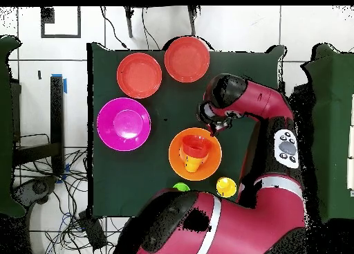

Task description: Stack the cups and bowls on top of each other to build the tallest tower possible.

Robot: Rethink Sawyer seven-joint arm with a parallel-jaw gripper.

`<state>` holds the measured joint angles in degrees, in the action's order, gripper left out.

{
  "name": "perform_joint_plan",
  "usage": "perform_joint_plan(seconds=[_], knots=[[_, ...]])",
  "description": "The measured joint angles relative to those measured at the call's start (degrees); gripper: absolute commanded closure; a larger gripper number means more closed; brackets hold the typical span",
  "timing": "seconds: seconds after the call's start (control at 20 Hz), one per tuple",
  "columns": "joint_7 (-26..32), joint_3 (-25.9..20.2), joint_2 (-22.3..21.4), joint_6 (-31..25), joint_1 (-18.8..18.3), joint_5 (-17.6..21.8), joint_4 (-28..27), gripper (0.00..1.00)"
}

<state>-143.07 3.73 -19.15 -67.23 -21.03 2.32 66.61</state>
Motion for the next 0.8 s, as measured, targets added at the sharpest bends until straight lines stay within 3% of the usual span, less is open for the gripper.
perform_joint_plan(seconds=[0.8], knots=[[0.0, 3.45, 0.25, -8.43, 1.2, 0.04, 1.87, 0.0]])
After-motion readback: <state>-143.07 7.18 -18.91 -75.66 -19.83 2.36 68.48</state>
